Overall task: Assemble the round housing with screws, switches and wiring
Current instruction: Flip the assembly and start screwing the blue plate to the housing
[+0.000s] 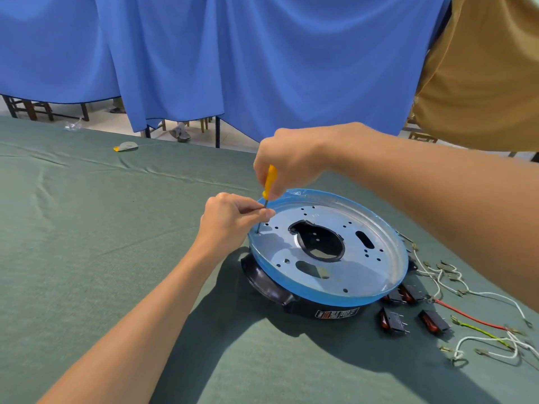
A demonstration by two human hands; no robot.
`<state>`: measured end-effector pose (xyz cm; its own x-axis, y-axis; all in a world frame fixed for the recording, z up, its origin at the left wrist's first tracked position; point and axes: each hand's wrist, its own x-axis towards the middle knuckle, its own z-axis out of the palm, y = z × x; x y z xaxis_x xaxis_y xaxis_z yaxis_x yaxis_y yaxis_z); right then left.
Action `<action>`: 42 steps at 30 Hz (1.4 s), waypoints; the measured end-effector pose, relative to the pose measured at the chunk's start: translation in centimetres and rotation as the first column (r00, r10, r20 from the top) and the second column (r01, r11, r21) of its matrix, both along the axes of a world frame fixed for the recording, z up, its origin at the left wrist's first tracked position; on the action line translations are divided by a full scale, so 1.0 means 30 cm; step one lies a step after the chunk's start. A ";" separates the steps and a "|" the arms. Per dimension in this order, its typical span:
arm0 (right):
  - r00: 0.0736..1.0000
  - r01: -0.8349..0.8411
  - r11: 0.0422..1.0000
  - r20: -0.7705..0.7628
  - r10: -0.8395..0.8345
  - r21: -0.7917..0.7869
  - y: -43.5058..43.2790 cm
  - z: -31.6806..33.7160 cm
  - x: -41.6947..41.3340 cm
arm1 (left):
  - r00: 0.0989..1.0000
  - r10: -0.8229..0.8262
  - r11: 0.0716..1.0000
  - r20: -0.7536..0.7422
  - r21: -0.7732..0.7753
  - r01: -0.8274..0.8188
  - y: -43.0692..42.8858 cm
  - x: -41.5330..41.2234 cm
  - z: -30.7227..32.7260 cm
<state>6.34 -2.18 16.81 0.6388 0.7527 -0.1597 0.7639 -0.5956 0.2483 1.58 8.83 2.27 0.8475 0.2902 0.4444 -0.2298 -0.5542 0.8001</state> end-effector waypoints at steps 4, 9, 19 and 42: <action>0.993 -0.102 0.994 0.057 0.104 -0.039 0.002 -0.022 -0.009 | 0.999 -0.039 0.999 0.020 -0.004 0.039 0.005 -0.008 -0.008; 0.999 0.025 0.999 0.045 -0.023 -0.040 0.043 -0.019 -0.025 | 0.996 -0.069 0.998 0.062 -0.008 0.070 0.010 -0.006 -0.018; 0.984 0.173 0.979 -0.029 -0.177 -0.110 0.090 -0.003 -0.038 | 0.994 -0.063 0.998 0.084 0.006 0.063 0.006 -0.002 -0.030; 0.988 0.152 0.986 0.048 -0.149 -0.061 0.099 -0.011 -0.034 | 0.990 -0.073 0.994 0.120 -0.069 0.082 0.014 0.004 -0.043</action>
